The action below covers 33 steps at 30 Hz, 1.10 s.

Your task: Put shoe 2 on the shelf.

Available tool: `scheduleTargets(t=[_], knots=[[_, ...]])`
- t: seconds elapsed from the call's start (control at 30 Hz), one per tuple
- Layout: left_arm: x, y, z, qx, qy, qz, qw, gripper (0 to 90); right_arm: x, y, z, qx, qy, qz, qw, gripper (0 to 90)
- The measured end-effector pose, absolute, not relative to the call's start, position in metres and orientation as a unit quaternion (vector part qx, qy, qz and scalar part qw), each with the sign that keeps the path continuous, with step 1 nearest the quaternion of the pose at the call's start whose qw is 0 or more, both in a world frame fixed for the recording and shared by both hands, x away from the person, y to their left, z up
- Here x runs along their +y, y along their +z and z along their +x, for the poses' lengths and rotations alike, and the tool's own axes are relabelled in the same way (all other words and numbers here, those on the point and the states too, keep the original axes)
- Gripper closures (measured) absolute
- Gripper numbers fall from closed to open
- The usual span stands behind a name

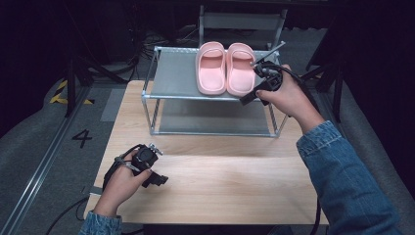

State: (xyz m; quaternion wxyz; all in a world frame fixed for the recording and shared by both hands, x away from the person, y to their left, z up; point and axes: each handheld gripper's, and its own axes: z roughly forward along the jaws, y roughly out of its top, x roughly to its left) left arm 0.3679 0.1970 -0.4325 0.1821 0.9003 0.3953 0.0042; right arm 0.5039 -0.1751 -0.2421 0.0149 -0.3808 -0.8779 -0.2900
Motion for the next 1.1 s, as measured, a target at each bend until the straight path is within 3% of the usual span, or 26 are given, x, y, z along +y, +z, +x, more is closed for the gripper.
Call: scheduleTargets(t=[0.63, 1.1], knots=[[0.188, -0.428, 0.384, 0.382, 0.008, 0.906, 0.183, 17.7, -0.264, -0.254, 0.444, -0.869, -0.284, -0.402, -0.043, 65.5], [0.187, -0.428, 0.388, 0.384, 0.007, 0.905, 0.184, 17.8, -0.321, -0.325, 0.404, -0.855, -0.282, -0.431, -0.048, 59.9]])
